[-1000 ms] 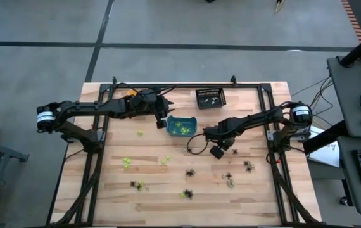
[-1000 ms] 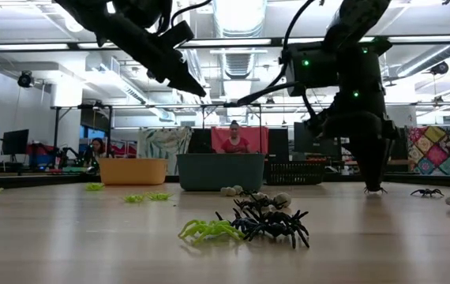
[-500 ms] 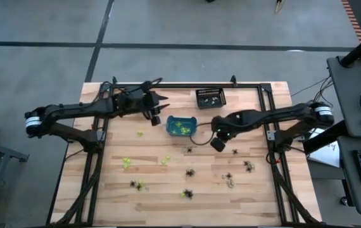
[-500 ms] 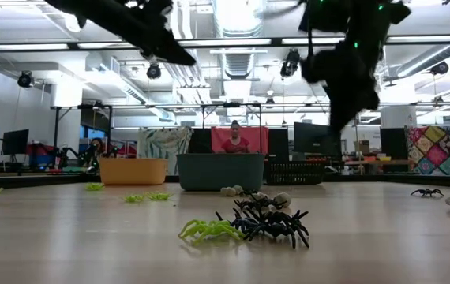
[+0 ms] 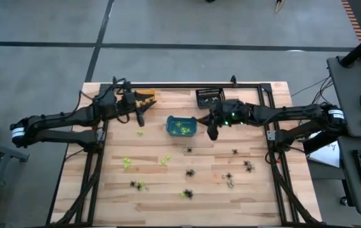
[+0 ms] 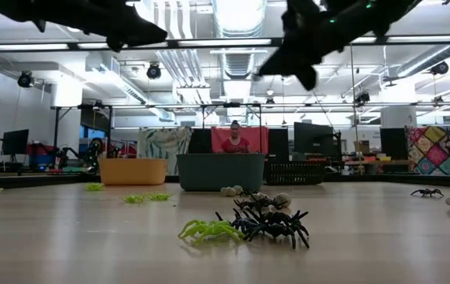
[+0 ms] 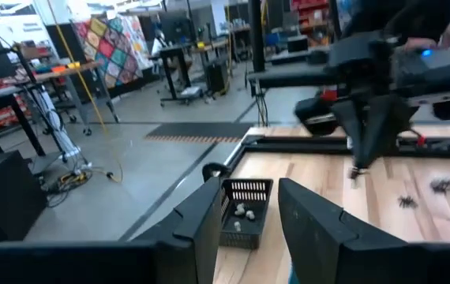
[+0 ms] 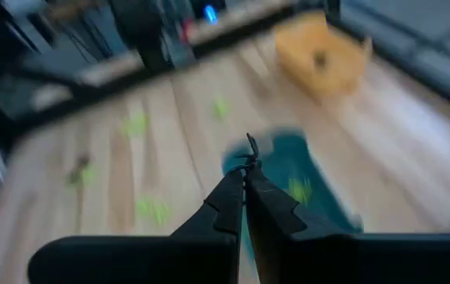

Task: Sort Halloween decoration
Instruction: Put the black spider toy into the yellow bin

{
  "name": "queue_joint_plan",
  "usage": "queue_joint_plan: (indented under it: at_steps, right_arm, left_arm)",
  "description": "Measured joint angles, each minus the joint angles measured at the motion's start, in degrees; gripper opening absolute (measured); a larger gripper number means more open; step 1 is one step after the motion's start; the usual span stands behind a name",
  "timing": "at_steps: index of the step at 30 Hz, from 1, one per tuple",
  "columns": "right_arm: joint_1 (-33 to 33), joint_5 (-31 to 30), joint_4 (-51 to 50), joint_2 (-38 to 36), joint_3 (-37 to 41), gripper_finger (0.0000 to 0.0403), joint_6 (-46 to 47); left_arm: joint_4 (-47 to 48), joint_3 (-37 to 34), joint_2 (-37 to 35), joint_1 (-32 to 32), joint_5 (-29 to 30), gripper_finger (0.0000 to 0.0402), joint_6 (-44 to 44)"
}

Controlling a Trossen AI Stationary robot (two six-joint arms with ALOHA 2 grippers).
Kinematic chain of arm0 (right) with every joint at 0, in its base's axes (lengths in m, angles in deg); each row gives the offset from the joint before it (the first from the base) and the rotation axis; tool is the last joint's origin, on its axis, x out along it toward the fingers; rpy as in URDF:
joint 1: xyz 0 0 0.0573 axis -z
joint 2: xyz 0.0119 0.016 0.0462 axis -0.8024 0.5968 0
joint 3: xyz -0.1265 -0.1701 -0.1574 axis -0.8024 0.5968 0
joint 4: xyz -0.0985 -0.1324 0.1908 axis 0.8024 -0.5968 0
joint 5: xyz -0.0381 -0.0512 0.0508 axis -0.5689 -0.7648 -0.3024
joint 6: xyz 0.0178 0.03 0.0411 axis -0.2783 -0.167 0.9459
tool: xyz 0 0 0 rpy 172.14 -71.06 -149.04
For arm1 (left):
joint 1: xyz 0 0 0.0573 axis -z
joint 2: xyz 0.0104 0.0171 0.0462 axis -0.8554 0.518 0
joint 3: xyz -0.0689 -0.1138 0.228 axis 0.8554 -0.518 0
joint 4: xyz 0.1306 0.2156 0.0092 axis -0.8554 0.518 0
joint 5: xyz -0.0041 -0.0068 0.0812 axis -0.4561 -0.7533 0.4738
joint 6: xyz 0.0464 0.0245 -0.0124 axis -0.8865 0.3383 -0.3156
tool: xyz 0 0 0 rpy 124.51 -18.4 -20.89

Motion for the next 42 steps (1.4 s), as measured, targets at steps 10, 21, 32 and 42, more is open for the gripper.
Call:
queue_joint_plan:
  at_steps: [10, 21, 32, 42]
  right_arm:
    - [8.63, 11.93, 28.54, 17.44, -7.12, 0.0008, -3.79]
    - [13.7, 14.33, 27.05, 41.58, -33.16, 0.0008, -8.14]
    - [15.63, 14.23, 14.95, 59.43, -55.92, 0.0009, -7.68]
    - [15.65, 14.28, 3.25, 64.89, -66.12, 0.0039, -9.57]
  left_arm:
    - [-1.36, -2.97, -7.69, 0.0, 0.07, 0.0111, -0.11]
    - [0.51, -3.25, -12.21, 0.0, 4.79, 0.0111, -1.81]
    - [4.27, -3.3, -14.47, 0.0, 5.75, 0.0111, -0.31]
    - [4.65, -3.4, -14.21, 0.0, 5.79, 0.0111, 0.76]
